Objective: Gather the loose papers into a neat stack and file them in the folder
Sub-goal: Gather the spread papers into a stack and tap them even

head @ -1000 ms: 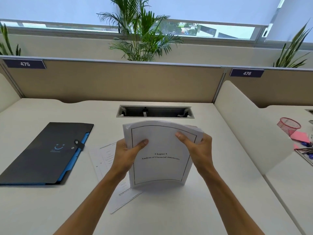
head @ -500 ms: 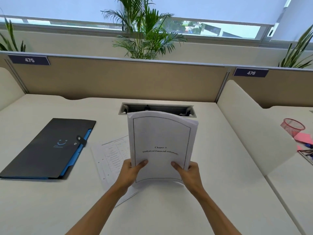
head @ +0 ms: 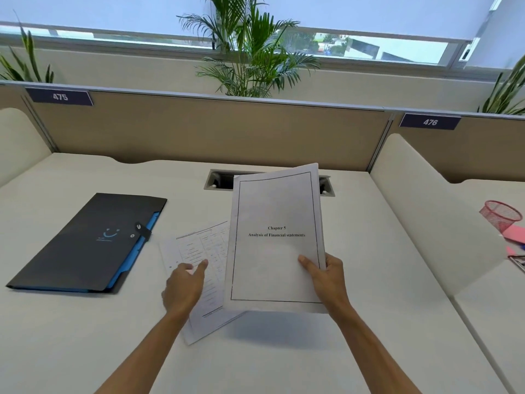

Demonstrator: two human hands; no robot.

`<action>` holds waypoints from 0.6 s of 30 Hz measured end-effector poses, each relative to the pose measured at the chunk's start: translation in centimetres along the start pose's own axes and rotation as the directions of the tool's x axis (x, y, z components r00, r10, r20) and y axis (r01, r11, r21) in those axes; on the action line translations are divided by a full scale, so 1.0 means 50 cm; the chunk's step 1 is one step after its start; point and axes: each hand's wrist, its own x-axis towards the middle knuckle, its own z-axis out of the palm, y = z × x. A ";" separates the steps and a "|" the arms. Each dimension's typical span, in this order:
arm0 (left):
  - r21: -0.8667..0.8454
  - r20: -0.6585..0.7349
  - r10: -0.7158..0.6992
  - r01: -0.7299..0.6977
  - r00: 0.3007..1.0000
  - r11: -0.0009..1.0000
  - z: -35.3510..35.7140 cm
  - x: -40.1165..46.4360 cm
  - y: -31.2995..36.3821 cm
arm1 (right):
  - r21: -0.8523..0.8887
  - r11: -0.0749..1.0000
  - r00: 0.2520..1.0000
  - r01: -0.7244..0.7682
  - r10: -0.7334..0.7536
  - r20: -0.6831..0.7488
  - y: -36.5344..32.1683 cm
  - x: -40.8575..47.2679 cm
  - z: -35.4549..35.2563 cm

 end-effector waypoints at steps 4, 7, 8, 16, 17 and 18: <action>0.347 -0.100 -0.071 0.101 0.992 0.932 -0.016 0.026 -0.049 | -0.007 1.000 1.000 -0.022 0.022 0.005 -0.008 0.001 -0.007; 0.441 -0.111 -0.075 0.116 0.991 0.890 -0.013 0.031 -0.064 | -0.011 1.000 1.000 -0.025 0.026 0.004 -0.010 0.001 -0.009; 0.466 -0.108 -0.066 0.109 0.992 0.878 -0.011 0.032 -0.066 | -0.009 0.999 1.000 -0.031 0.031 0.005 -0.010 0.000 -0.009; 0.104 0.006 0.102 -0.102 0.995 0.989 0.002 0.028 -0.063 | -0.016 0.998 0.997 -0.062 0.063 0.037 -0.013 -0.011 0.000; -0.013 0.027 0.133 -0.133 0.991 0.991 0.004 0.024 -0.060 | -0.016 0.998 0.997 -0.064 0.065 0.041 -0.014 -0.011 0.001; -0.109 0.040 0.151 -0.146 0.988 0.983 0.005 0.021 -0.056 | -0.013 0.998 0.997 -0.066 0.067 0.048 -0.016 -0.012 0.002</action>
